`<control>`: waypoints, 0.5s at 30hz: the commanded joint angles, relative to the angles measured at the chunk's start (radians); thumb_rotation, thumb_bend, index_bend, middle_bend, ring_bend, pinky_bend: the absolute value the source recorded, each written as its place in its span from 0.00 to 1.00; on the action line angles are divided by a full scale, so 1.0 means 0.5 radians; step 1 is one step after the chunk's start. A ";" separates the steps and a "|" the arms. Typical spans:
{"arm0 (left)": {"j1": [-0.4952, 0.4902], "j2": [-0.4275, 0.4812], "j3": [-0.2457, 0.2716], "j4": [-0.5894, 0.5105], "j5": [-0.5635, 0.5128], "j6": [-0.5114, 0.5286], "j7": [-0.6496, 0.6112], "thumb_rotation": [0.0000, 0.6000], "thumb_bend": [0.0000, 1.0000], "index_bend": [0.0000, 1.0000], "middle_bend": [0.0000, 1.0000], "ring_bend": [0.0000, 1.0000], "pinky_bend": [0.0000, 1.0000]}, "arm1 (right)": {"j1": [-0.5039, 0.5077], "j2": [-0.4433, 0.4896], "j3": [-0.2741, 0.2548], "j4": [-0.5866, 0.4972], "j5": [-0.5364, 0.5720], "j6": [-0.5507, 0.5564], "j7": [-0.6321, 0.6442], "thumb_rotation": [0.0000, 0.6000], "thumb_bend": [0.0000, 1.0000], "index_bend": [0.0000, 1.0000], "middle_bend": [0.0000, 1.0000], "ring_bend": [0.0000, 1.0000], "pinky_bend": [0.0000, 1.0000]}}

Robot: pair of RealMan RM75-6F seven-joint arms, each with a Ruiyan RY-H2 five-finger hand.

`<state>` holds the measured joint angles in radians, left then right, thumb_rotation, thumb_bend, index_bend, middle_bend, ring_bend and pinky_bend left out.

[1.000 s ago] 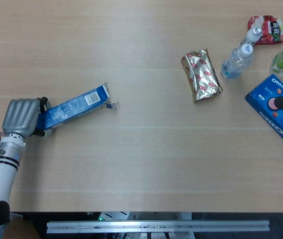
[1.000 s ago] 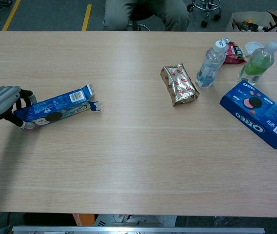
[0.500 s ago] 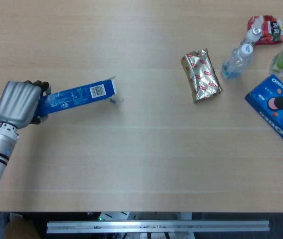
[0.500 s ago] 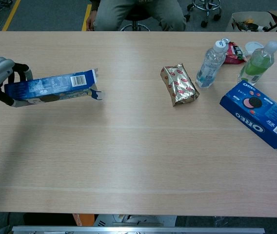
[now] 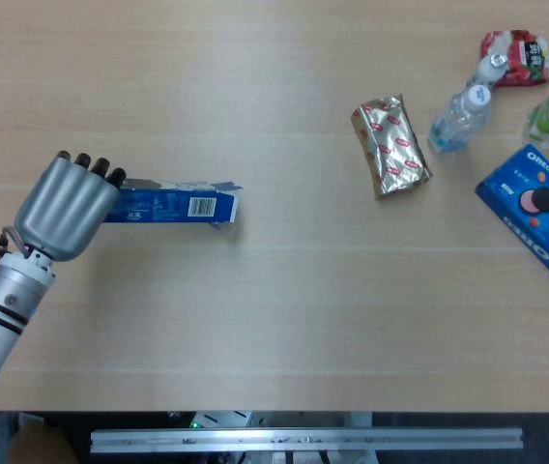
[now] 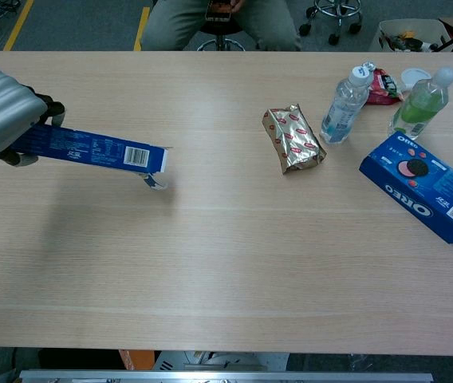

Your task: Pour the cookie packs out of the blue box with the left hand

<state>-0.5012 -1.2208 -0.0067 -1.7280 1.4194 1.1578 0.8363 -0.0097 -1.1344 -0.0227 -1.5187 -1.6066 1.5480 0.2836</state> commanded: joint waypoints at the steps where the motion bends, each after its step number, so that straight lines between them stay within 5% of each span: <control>1: -0.025 -0.019 0.028 -0.019 0.093 0.021 0.179 1.00 0.17 0.51 0.56 0.53 0.67 | -0.004 0.001 -0.001 0.004 0.005 0.001 0.006 1.00 0.23 0.19 0.25 0.16 0.18; 15: -0.032 0.087 -0.014 -0.052 0.129 0.068 0.301 1.00 0.17 0.50 0.55 0.51 0.67 | -0.010 0.004 0.001 0.015 0.006 0.006 0.022 1.00 0.23 0.19 0.25 0.16 0.18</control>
<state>-0.5173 -1.1796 -0.0118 -1.7526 1.4826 1.1895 0.9857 -0.0146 -1.1327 -0.0223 -1.5113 -1.6036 1.5512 0.2948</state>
